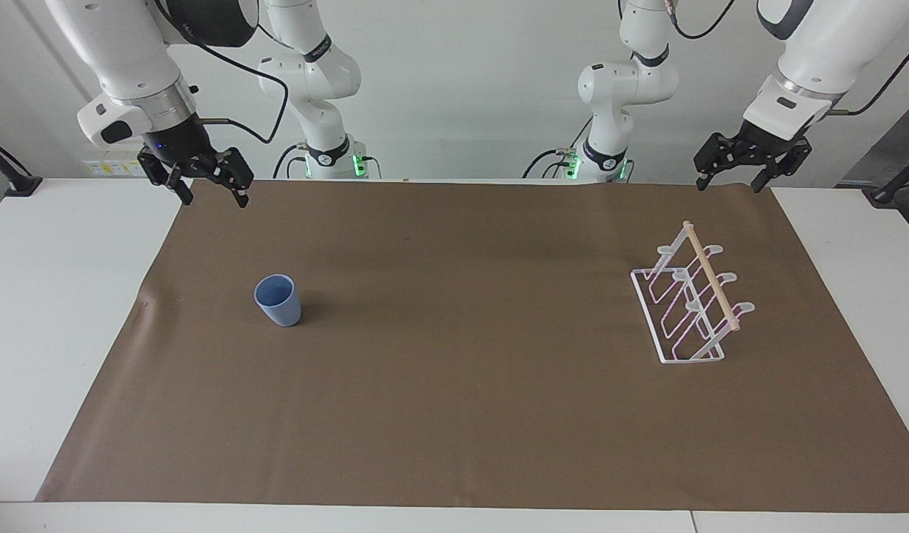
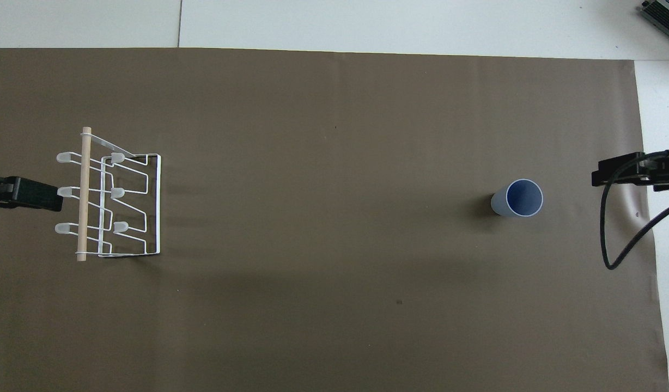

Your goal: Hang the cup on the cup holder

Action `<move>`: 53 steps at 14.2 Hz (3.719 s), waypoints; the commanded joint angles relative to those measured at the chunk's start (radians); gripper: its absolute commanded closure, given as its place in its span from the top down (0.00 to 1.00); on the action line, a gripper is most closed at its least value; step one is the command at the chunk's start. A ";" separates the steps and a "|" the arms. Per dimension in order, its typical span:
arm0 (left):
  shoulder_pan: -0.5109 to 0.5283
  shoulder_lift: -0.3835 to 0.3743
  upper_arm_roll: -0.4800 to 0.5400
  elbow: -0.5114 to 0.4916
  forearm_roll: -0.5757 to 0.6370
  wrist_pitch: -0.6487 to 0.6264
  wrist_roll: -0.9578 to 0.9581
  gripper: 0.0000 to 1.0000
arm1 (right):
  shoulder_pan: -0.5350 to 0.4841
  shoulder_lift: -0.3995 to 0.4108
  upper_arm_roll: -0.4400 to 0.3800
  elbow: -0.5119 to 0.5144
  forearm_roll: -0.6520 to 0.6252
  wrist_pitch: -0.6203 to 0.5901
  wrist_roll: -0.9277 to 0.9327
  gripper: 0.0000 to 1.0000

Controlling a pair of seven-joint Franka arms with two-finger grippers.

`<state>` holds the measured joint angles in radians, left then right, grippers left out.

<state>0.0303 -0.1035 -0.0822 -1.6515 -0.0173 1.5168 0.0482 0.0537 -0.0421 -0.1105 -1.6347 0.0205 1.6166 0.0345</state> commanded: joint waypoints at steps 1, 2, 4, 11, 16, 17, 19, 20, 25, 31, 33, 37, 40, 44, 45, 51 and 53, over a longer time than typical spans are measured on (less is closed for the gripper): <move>-0.020 -0.013 0.016 -0.008 0.019 -0.003 0.005 1.00 | -0.002 -0.015 -0.002 -0.030 0.006 0.025 -0.016 1.00; -0.021 -0.010 0.015 0.001 0.019 -0.010 0.002 1.00 | -0.002 -0.016 -0.002 -0.031 0.006 0.025 -0.018 1.00; -0.018 0.004 0.016 0.036 0.017 -0.017 0.001 1.00 | -0.005 -0.018 -0.002 -0.030 0.006 0.025 -0.019 1.00; -0.024 0.002 0.016 0.024 0.019 -0.010 -0.021 1.00 | -0.017 -0.015 0.000 -0.034 0.006 0.022 -0.025 1.00; -0.026 -0.004 0.016 0.012 0.019 -0.010 -0.019 1.00 | -0.014 -0.059 0.000 -0.138 0.006 0.075 -0.027 1.00; -0.027 -0.004 0.016 0.010 0.019 -0.010 -0.021 1.00 | -0.015 -0.059 0.000 -0.149 0.006 0.100 -0.027 1.00; -0.026 -0.005 0.016 0.009 0.019 -0.010 -0.019 1.00 | -0.017 -0.059 -0.002 -0.180 0.006 0.135 -0.027 1.00; -0.026 -0.007 0.016 0.002 0.019 -0.010 -0.019 1.00 | -0.017 -0.059 0.000 -0.210 0.006 0.167 -0.025 1.00; -0.029 -0.008 0.016 -0.001 0.019 -0.010 -0.021 1.00 | -0.017 -0.038 0.000 -0.353 0.006 0.360 -0.025 1.00; -0.032 -0.010 0.016 -0.004 0.019 -0.010 -0.021 1.00 | -0.015 0.070 0.000 -0.435 0.006 0.558 -0.027 1.00; -0.032 -0.008 0.016 -0.004 0.019 -0.009 -0.022 1.00 | -0.014 0.090 0.000 -0.476 0.006 0.629 -0.030 1.00; -0.033 -0.012 0.016 -0.013 0.019 -0.010 -0.030 1.00 | -0.017 0.088 0.000 -0.547 0.006 0.741 -0.091 1.00; -0.035 -0.019 0.016 -0.025 0.019 -0.009 -0.044 1.00 | -0.017 0.085 -0.002 -0.571 0.006 0.747 -0.093 1.00; -0.038 -0.019 0.015 -0.025 0.019 -0.009 -0.050 1.00 | -0.018 0.084 0.000 -0.594 0.006 0.749 -0.093 1.00; -0.038 -0.022 0.013 -0.027 0.019 -0.009 -0.054 1.00 | -0.018 0.082 -0.002 -0.596 0.007 0.747 -0.091 1.00; -0.038 -0.022 0.012 -0.028 0.019 -0.007 -0.057 1.00 | -0.017 0.082 0.000 -0.596 0.010 0.741 -0.079 0.56; -0.038 -0.022 0.012 -0.028 0.019 -0.007 -0.057 1.00 | -0.017 0.082 0.000 -0.596 0.015 0.738 -0.079 0.19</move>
<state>0.0102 -0.1036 -0.0818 -1.6566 -0.0173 1.5146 0.0064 0.0449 0.0639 -0.1123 -2.2024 0.0205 2.3393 -0.0282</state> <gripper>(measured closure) 0.000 0.392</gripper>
